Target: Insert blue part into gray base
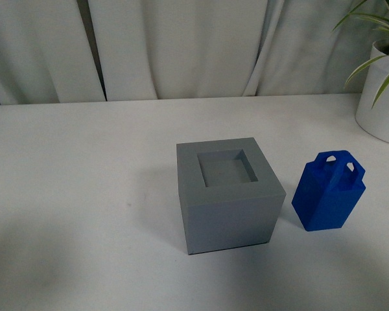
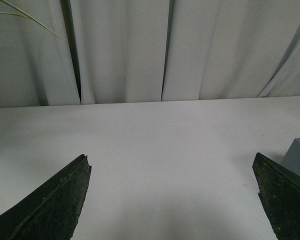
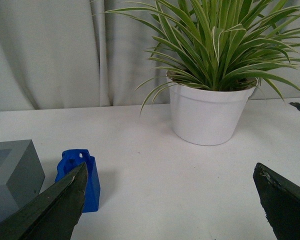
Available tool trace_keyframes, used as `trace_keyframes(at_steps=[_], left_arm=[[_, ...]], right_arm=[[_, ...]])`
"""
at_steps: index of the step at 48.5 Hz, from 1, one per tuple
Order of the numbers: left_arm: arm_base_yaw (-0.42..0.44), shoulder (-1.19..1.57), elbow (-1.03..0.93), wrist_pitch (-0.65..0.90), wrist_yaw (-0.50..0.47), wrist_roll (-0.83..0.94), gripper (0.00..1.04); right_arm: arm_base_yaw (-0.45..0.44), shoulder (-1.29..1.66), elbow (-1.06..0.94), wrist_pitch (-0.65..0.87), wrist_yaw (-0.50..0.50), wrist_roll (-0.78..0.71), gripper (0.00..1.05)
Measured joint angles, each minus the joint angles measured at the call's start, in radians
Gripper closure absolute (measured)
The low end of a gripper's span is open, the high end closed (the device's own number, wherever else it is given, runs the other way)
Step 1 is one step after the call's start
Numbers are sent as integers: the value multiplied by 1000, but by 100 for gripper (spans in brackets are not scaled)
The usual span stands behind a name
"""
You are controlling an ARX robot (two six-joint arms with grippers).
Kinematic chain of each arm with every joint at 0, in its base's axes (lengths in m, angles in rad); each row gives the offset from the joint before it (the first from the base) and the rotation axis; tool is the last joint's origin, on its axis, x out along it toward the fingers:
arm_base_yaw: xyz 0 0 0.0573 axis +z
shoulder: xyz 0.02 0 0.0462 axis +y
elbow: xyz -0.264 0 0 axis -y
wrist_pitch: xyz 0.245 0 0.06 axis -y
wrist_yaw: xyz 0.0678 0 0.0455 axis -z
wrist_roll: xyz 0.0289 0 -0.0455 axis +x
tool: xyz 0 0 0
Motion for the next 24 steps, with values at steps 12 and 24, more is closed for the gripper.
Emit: trace_keyframes(at_steps=[12,24], left_arm=[[0,0,0,0,0,0,6],[0,0,0,0,0,0,6]], right_arm=[[0,0,0,0,0,0,7],[0,0,0,0,0,0,7]])
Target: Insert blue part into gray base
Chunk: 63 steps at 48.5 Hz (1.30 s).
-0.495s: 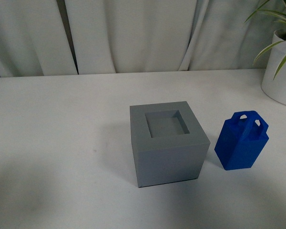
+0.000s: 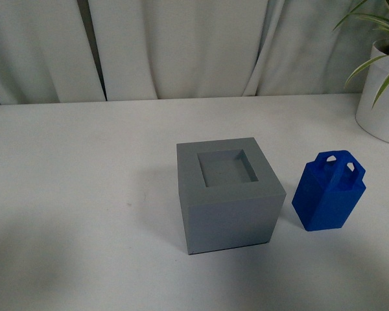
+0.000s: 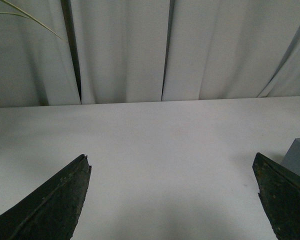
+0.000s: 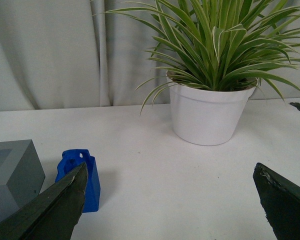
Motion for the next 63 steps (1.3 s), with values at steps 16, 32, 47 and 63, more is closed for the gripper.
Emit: trace_keyframes(at_steps=[16,32,47,63], left_arm=[[0,0,0,0,0,0,6],[0,0,0,0,0,0,6],[0,0,0,0,0,0,6],[0,0,0,0,0,0,6]], right_arm=[[0,14,11,-37,-14,-12,7],[-70,624,264,139,-254,-127,7],[-92,1098,655,-50,-496,-425,7],[3,1496,1130,-692,-509,-959,7]])
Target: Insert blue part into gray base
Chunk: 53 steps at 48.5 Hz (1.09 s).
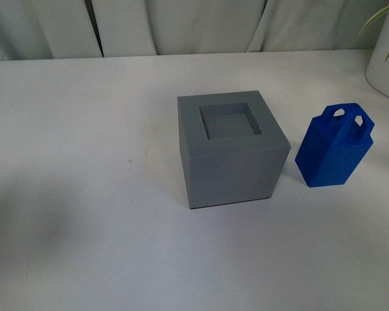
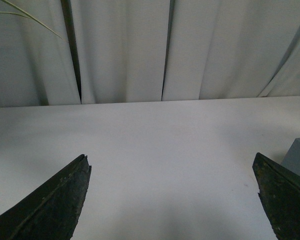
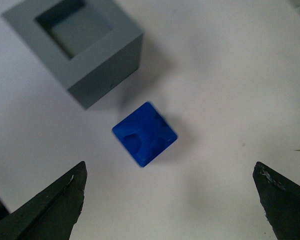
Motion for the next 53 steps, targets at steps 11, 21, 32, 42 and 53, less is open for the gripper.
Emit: trace_keyframes(at_steps=[11,21,32,42,53], left_arm=[[0,0,0,0,0,0,6],[0,0,0,0,0,0,6],[0,0,0,0,0,0,6],[0,0,0,0,0,0,6],[0,0,0,0,0,0,6]], right_arm=[[62,163,181,-251,129,-240,7],[119,278,269,-314,228,-351,7],[163,383,327,-312,281,-388,7],[193,435,370,-320,288,-393,7],[207,466,377,-324,308,-400,7]])
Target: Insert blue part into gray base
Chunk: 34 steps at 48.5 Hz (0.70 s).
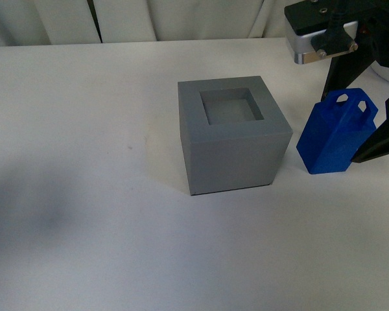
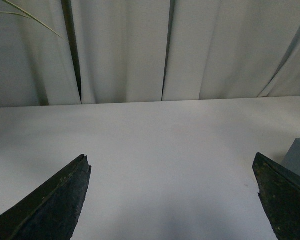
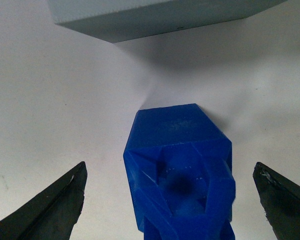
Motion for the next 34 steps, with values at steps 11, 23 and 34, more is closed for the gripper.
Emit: trace_keyframes(at_steps=[11,23,34], left_arm=[[0,0,0,0,0,0,6],[0,0,0,0,0,0,6],[0,0,0,0,0,0,6]], right_arm=[[-3,14,2,5,11,-6,37],[-15,18,49,-21,0,-8,58],[-27,10,150,-106,-36,-14,58]])
